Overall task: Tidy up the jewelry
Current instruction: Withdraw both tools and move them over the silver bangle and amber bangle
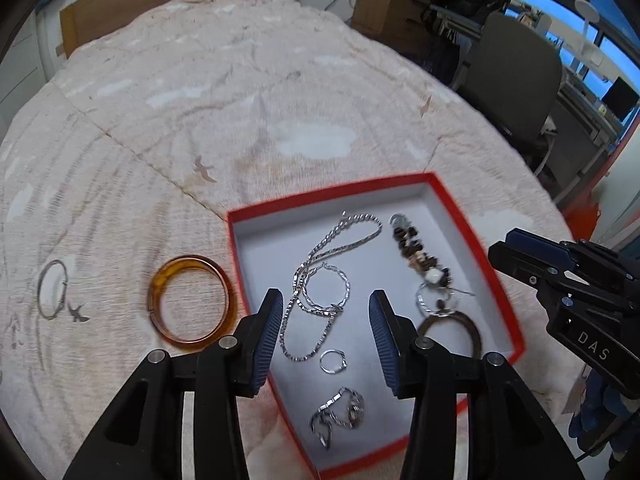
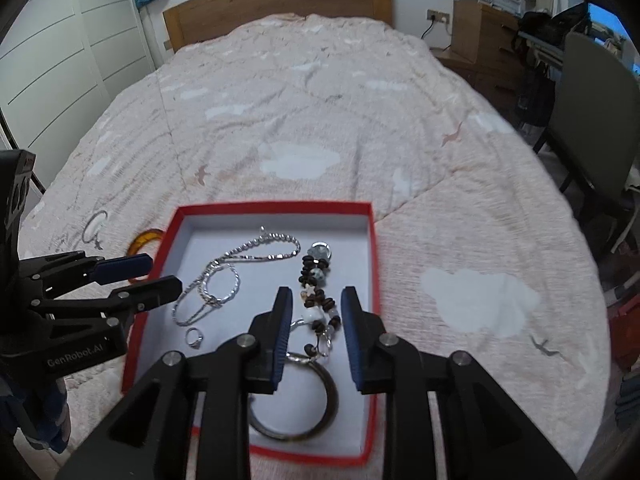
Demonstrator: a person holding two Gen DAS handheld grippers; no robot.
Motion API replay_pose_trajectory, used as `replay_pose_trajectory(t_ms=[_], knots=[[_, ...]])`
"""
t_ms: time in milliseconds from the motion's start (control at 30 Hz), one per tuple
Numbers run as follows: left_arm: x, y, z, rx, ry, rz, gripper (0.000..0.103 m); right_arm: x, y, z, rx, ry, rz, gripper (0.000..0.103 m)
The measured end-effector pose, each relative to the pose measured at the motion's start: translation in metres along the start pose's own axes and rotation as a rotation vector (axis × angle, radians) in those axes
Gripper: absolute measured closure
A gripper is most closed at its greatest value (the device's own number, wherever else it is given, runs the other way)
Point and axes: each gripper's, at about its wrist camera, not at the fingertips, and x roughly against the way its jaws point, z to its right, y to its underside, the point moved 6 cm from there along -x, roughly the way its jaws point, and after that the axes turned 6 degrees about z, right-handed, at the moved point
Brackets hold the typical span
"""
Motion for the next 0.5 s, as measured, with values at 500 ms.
replay_pose_trajectory(t_ms=[500], knots=[[0.188,0.032,-0.081,0.031,-0.182,0.196,0.055,0.167,-0.029,-0.1,0.058,-0.062,0.222,0.078]])
